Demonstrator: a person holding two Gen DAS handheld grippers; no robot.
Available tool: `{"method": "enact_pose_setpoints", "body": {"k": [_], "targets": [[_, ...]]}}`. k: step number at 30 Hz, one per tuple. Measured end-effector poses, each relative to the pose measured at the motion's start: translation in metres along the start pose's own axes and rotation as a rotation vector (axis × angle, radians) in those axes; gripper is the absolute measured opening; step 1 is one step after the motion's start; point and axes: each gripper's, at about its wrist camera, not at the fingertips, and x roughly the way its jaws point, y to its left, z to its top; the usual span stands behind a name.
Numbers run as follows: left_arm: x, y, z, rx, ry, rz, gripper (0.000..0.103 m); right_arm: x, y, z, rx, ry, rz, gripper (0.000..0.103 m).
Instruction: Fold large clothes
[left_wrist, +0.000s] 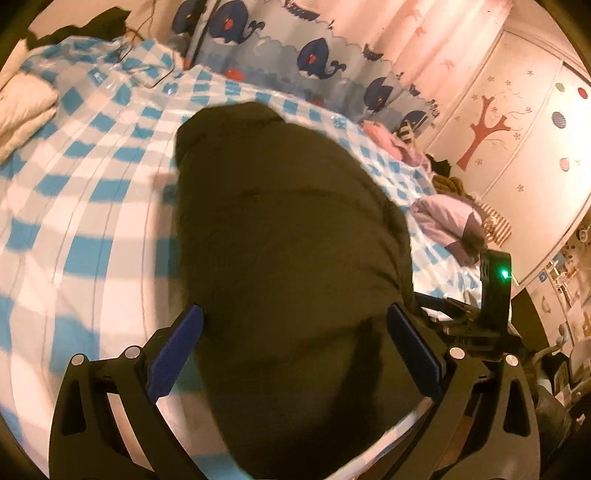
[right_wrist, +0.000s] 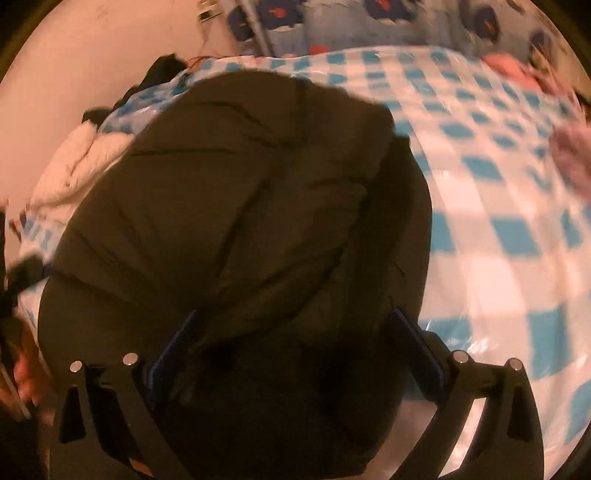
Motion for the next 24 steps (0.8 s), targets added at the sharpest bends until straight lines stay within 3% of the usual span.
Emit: {"method": "enact_pose_setpoints", "body": {"k": [4,8,11,18,21,24], "targets": [[-0.011,0.004,-0.020,-0.032,-0.023,-0.024,0.095,-0.002,-0.018,-0.013,0.086,-0.066,0.089,0.096],[-0.018,0.021,-0.033,-0.154,-0.017,-0.051,0.095,-0.007,-0.034,-0.018,0.180,-0.093,0.165,0.096],[-0.032,0.021,-0.036,-0.153,-0.069,-0.050,0.095,-0.012,-0.041,-0.018,0.221,-0.111,0.193,0.096],[-0.031,0.043,-0.061,-0.262,-0.024,-0.021,0.095,-0.010,-0.046,-0.020,0.223,-0.106,0.202,0.096],[-0.033,0.047,-0.063,-0.279,-0.039,0.019,0.095,-0.008,-0.043,-0.023,0.205,-0.100,0.178,0.096],[-0.035,0.048,-0.057,-0.276,-0.065,0.142,0.095,-0.016,-0.036,-0.023,0.175,-0.150,0.141,0.096]]}}
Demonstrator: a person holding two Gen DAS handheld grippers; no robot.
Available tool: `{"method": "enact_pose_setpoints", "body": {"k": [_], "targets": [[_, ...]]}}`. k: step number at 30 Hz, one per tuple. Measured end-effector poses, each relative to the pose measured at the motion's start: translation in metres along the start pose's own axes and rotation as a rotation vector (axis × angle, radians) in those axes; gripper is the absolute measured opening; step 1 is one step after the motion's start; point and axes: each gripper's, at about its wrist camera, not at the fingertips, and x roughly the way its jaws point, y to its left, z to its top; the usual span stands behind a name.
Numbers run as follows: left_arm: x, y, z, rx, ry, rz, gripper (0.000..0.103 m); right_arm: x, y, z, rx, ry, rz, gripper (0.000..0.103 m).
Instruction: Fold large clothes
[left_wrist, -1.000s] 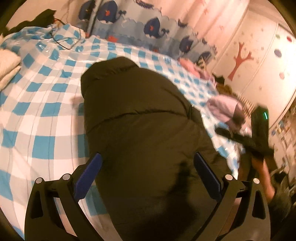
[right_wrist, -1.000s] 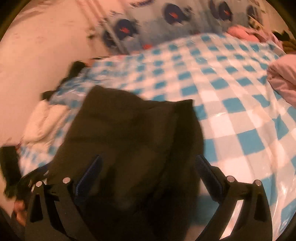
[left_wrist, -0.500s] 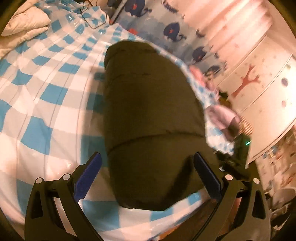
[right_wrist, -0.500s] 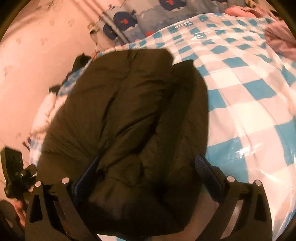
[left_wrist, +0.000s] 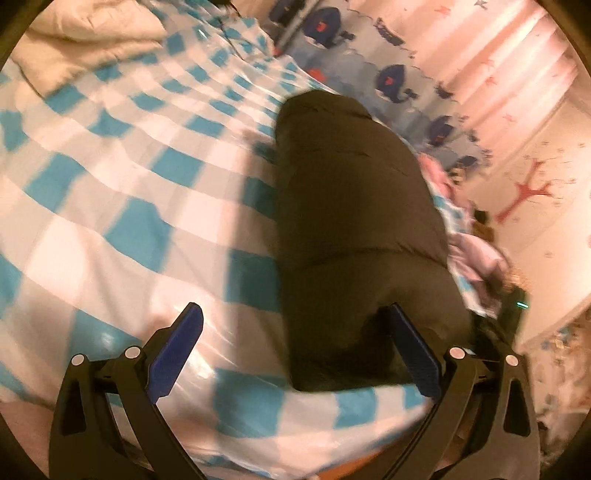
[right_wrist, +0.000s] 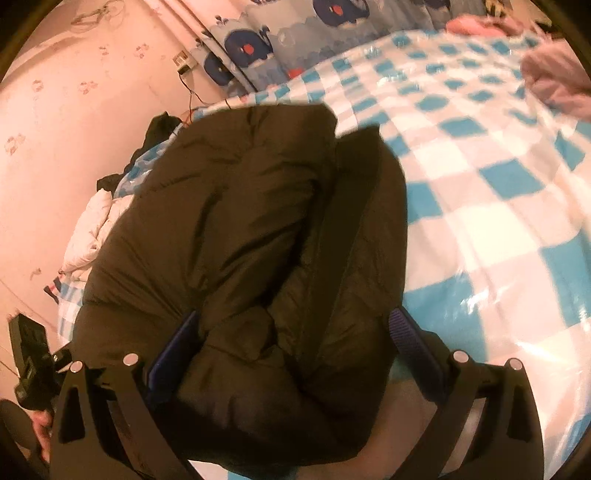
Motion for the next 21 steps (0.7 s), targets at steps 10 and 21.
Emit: {"method": "enact_pose_setpoints", "body": {"k": [10,21], "targets": [[0.025,0.022,0.047,-0.144,0.041,-0.158,0.095,-0.023,-0.031,0.008,0.167,-0.146,0.022,0.096],[0.092,0.002,0.098,-0.076,0.267,-0.337,0.095,0.013,-0.058,0.056,0.241,0.080,-0.091,0.096]]}}
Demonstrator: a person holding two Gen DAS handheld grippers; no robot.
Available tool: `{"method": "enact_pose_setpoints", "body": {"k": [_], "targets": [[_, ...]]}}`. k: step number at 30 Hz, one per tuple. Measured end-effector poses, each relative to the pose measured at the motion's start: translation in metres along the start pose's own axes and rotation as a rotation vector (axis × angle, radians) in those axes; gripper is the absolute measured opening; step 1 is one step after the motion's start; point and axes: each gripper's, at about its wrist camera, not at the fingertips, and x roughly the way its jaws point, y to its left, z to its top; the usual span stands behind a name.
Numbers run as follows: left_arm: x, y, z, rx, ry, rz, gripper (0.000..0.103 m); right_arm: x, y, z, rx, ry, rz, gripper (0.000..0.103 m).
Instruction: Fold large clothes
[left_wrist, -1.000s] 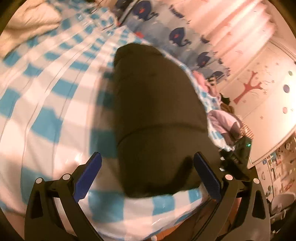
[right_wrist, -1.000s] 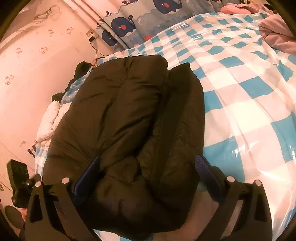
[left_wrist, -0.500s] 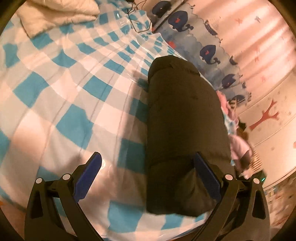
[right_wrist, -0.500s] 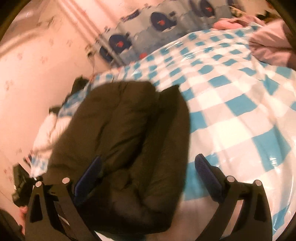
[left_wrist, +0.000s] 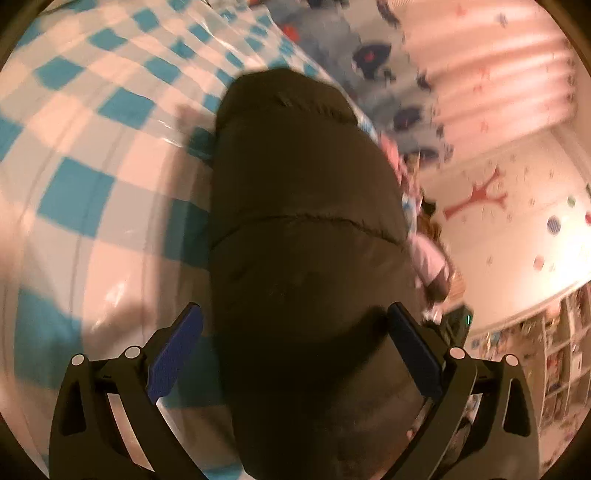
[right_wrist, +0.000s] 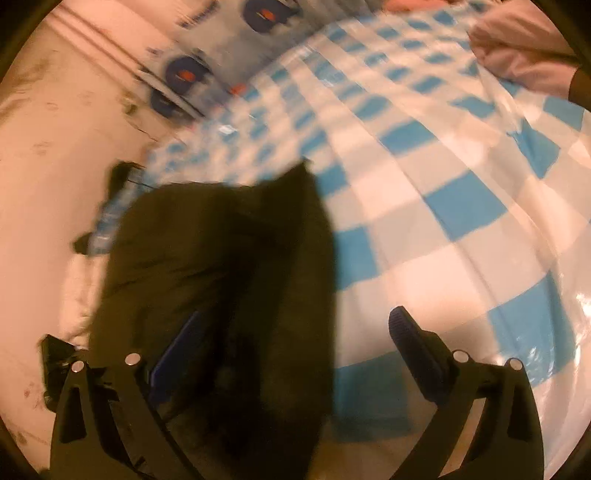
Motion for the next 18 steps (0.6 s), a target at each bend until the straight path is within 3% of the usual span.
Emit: {"method": "enact_pose_setpoints", "body": {"k": [6,9,10,11,14,18], "targets": [[0.038,-0.007,0.020,-0.004,0.098,-0.029,0.095,0.039,0.009,-0.002,0.012,0.135,0.023,0.097],[0.040,-0.040,0.014,0.145,0.073,0.092,0.089,0.051,0.030,-0.005,0.006,0.158,0.099,0.097],[0.037,-0.050,0.011,0.192,0.059,0.127,0.077,0.055,0.041,-0.008,-0.010,0.160,0.114,0.097],[0.031,-0.062,0.007,0.243,0.040,0.157,0.072,0.058,0.056,-0.011,-0.041,0.155,0.121,0.097],[-0.002,-0.083,0.000,0.313,-0.035,0.216,0.070,0.066,0.088,-0.017,-0.081,0.162,0.182,0.098],[-0.059,-0.080,-0.015,0.354,-0.131,0.376,0.070,0.083,0.140,-0.040,-0.187,0.192,0.274,0.097]]}}
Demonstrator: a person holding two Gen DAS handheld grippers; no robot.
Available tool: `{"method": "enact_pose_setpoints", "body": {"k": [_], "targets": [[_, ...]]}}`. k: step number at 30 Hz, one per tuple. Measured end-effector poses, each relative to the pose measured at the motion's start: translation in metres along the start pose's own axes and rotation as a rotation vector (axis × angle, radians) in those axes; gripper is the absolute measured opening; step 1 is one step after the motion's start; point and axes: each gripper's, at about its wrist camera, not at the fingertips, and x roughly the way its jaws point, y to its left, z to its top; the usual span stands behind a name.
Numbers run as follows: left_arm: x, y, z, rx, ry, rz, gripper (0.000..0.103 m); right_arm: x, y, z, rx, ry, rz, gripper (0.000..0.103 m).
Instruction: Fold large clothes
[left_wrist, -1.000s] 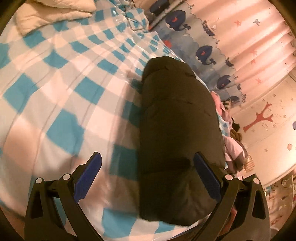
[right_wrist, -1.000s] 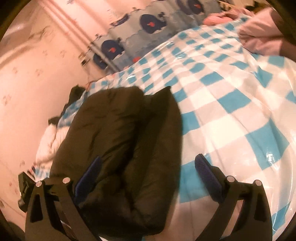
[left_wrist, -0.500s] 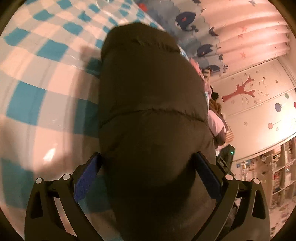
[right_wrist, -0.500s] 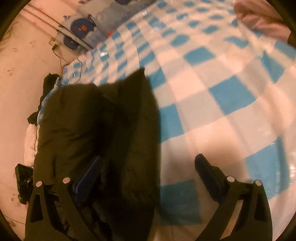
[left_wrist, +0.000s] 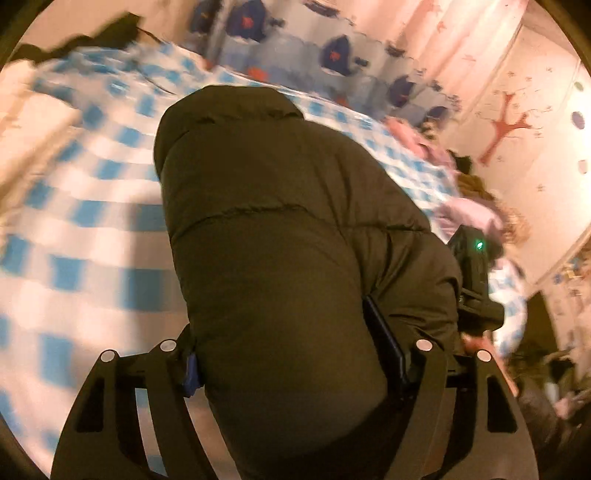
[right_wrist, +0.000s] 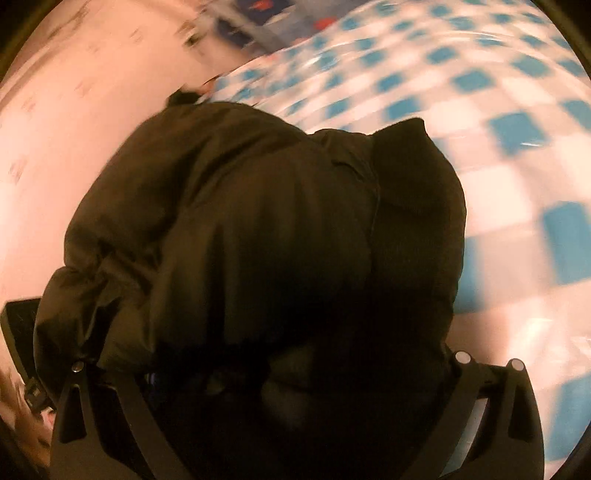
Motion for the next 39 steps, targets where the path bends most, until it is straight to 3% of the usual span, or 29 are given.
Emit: {"method": "enact_pose_setpoints", "body": {"k": [3,5,6,8,11,15,17,19,21,23,25,31,34,39], "targets": [[-0.002,0.034,-0.017,-0.049,0.064,0.127,0.079,0.041,0.028,-0.014,-0.097,0.094,-0.094,0.097],[0.001,0.064,-0.030,-0.154,0.106,0.141,0.081,0.054,0.032,-0.021,-0.132,0.109,-0.149,0.097],[-0.004,0.076,-0.035,-0.199,0.092,0.140,0.082,0.054,0.030,-0.023,-0.117,0.112,-0.153,0.097],[-0.016,0.072,-0.038,-0.174,0.036,0.209,0.087,0.042,0.026,-0.025,-0.093,0.090,-0.189,0.097],[-0.034,0.044,-0.041,-0.074,-0.049,0.347,0.088,0.001,0.041,-0.029,-0.120,-0.059,-0.271,0.097],[-0.049,0.014,-0.042,0.006,-0.108,0.432,0.088,-0.037,0.109,-0.037,-0.340,-0.268,-0.216,0.097],[-0.064,0.007,-0.046,0.022,-0.127,0.452,0.088,-0.031,0.140,-0.044,-0.449,-0.280,-0.205,0.097],[-0.079,-0.001,-0.048,0.024,-0.150,0.468,0.089,-0.008,0.143,-0.045,-0.475,-0.204,-0.263,0.097],[-0.097,-0.008,-0.056,0.014,-0.167,0.474,0.091,0.021,0.123,-0.051,-0.421,-0.093,-0.321,0.097],[-0.110,-0.016,-0.060,0.006,-0.184,0.485,0.092,0.034,0.088,-0.053,-0.251,-0.017,-0.251,0.098],[-0.116,-0.022,-0.063,0.010,-0.194,0.517,0.094,0.020,0.082,-0.062,-0.220,-0.040,-0.267,0.097],[-0.125,-0.048,-0.070,0.047,-0.169,0.543,0.095,-0.053,0.126,-0.089,-0.364,-0.193,-0.289,0.097],[-0.128,-0.062,-0.074,0.058,-0.169,0.520,0.095,-0.084,0.153,-0.110,-0.443,-0.229,-0.322,0.097],[-0.132,-0.082,-0.082,0.079,-0.171,0.513,0.095,-0.101,0.186,-0.126,-0.501,-0.244,-0.366,0.097]]}}
